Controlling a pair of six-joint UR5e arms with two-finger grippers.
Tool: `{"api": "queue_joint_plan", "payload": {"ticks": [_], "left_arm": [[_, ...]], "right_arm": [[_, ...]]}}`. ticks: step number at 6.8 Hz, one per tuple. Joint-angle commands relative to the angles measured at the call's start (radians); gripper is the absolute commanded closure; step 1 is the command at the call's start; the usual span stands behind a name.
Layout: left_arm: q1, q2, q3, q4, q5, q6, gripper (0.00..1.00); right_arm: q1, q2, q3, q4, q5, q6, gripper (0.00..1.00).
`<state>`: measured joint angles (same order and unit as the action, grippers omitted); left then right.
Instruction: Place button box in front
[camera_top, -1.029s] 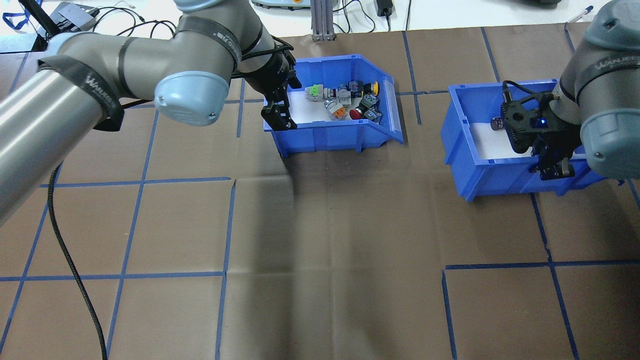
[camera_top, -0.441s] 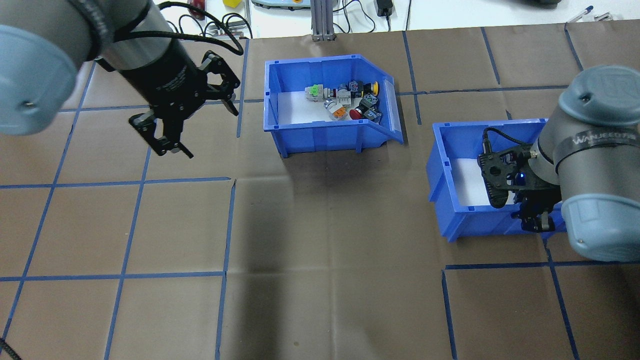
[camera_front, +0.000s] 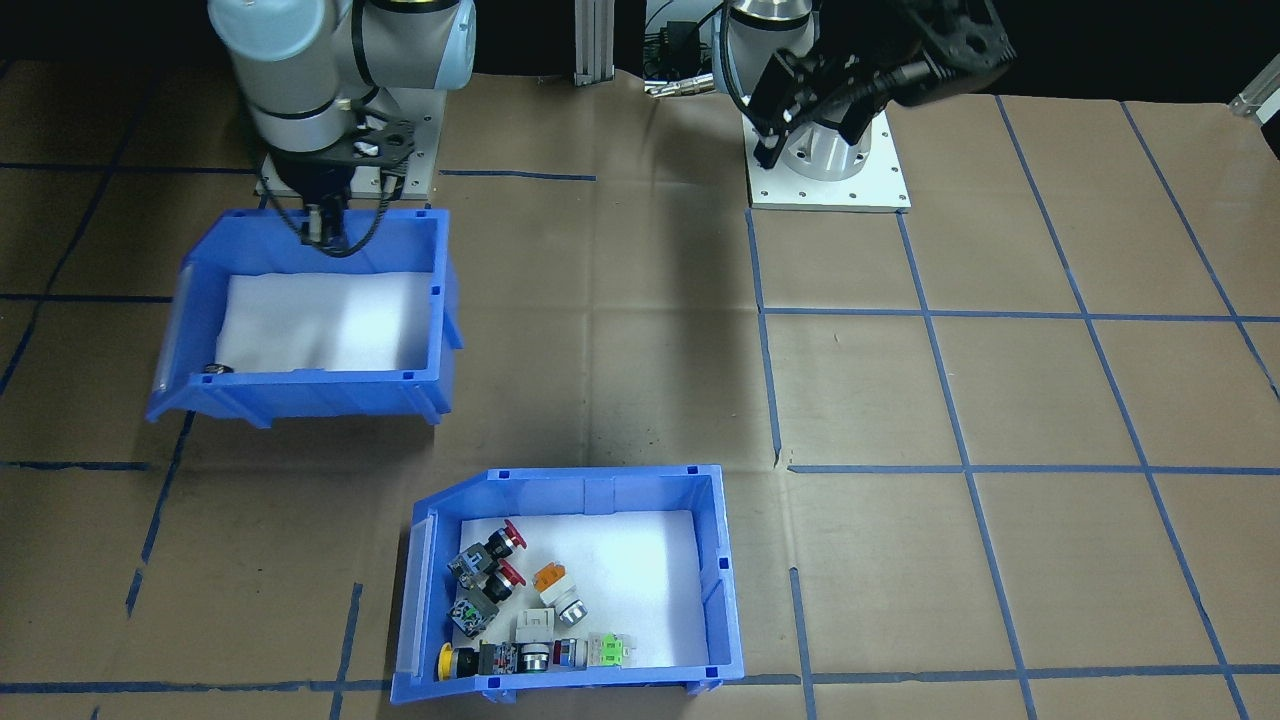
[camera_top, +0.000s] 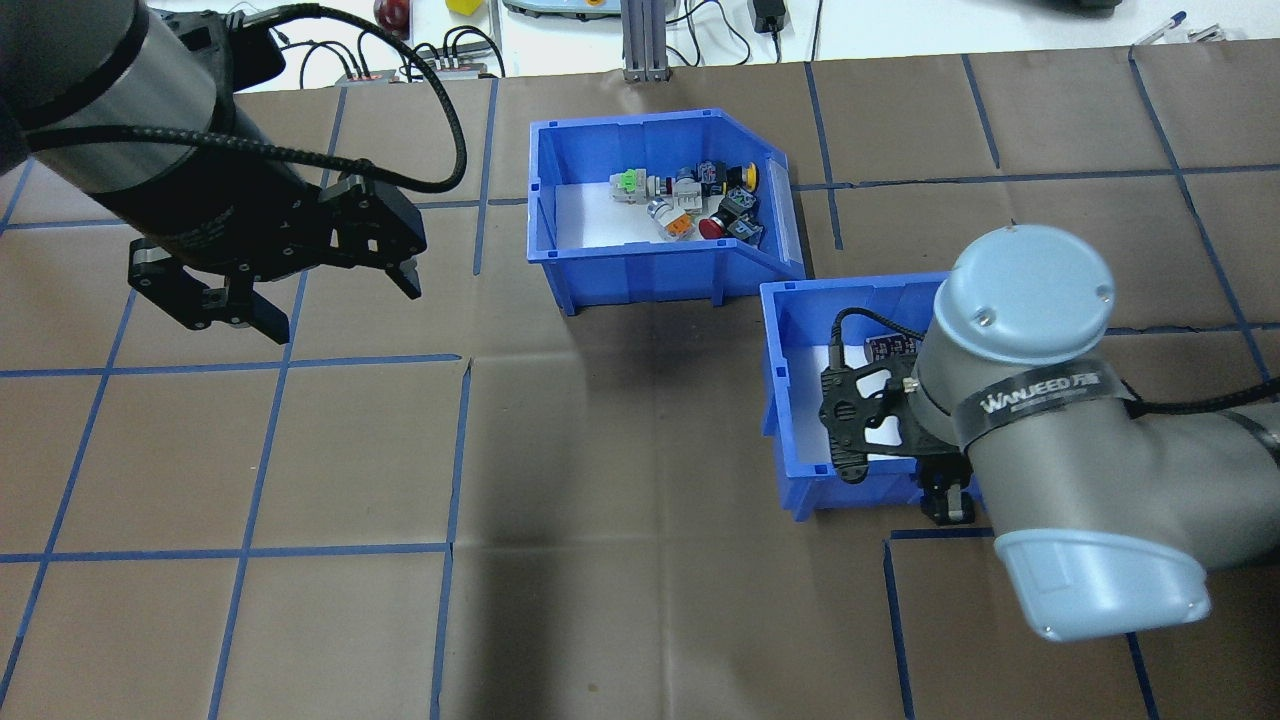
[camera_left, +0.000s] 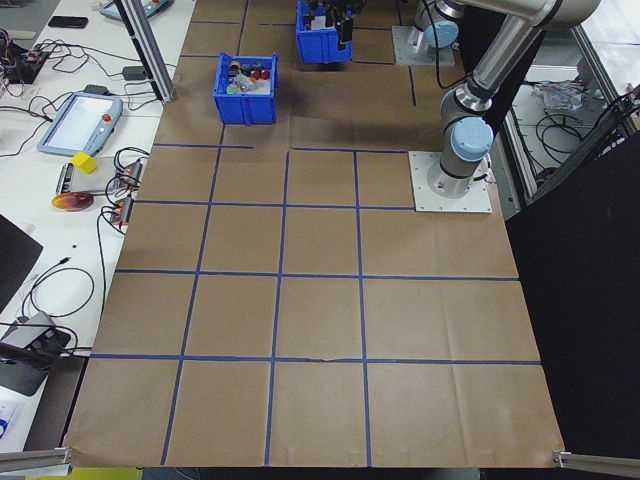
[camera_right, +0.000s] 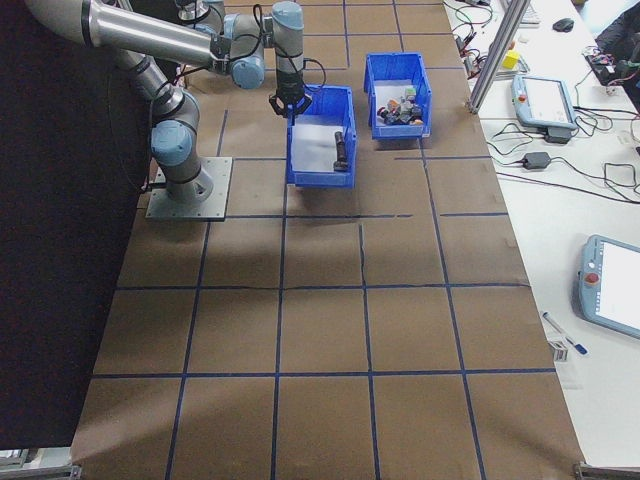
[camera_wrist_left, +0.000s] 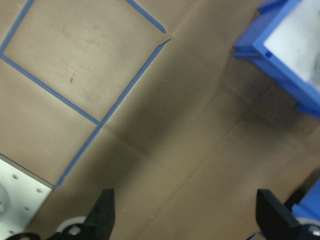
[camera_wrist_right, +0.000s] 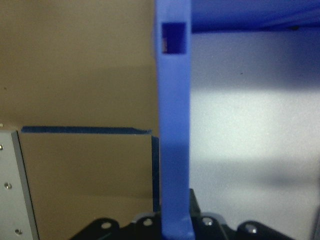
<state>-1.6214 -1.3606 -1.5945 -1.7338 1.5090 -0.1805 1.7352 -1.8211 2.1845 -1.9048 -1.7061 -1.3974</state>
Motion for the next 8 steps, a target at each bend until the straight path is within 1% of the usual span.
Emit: {"api": "queue_joint_plan", "payload": {"ticks": [1, 2, 3, 4, 5, 6, 7, 8], "left_arm": [[0.000, 0.038, -0.083, 0.011, 0.123, 0.355, 0.01], [-0.003, 0.050, -0.123, 0.073, 0.117, 0.322, 0.01], [-0.002, 0.070, -0.139, 0.106, 0.116, 0.273, 0.01], [0.008, 0.074, -0.137, 0.111, 0.115, 0.268, 0.01], [0.029, 0.074, -0.137, 0.111, 0.102, 0.268, 0.01], [0.037, 0.072, -0.139, 0.111, 0.065, 0.265, 0.01], [0.038, 0.054, -0.134, 0.112, 0.065, 0.263, 0.01], [0.038, 0.052, -0.137, 0.112, 0.063, 0.254, 0.01]], "right_arm": [[0.201, 0.052, -0.003, -0.098, 0.000, 0.199, 0.93], [0.295, 0.110, -0.006, -0.165, -0.009, 0.283, 0.93], [0.344, 0.146, -0.006, -0.215, -0.012, 0.313, 0.93], [0.354, 0.157, -0.005, -0.235, -0.006, 0.320, 0.93], [0.359, 0.173, -0.005, -0.234, -0.003, 0.357, 0.93], [0.377, 0.184, -0.006, -0.235, -0.003, 0.363, 0.93], [0.403, 0.198, -0.006, -0.249, -0.001, 0.392, 0.93], [0.427, 0.226, -0.005, -0.301, 0.000, 0.403, 0.93]]}}
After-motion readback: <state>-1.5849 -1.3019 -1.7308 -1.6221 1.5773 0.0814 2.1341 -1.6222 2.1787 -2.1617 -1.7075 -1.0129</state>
